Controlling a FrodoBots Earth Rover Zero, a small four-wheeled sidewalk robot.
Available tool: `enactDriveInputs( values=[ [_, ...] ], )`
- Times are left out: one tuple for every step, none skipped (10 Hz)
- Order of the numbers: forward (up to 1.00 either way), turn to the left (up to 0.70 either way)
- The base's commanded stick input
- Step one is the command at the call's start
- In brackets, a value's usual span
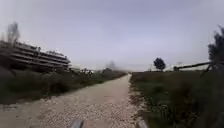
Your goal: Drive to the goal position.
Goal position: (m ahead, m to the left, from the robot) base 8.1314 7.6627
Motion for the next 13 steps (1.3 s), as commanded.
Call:
enactDriveInputs(
  values=[
    [0.68,0.00],
    [0.68,0.00],
    [0.68,0.00],
    [0.68,0.00],
    [0.70,0.00],
    [0.70,0.00],
    [0.70,0.00],
    [0.70,0.00],
    [0.70,0.00],
    [0.70,0.00],
    [0.70,-0.35],
    [0.70,-0.35],
    [0.70,0.00]
  ],
)
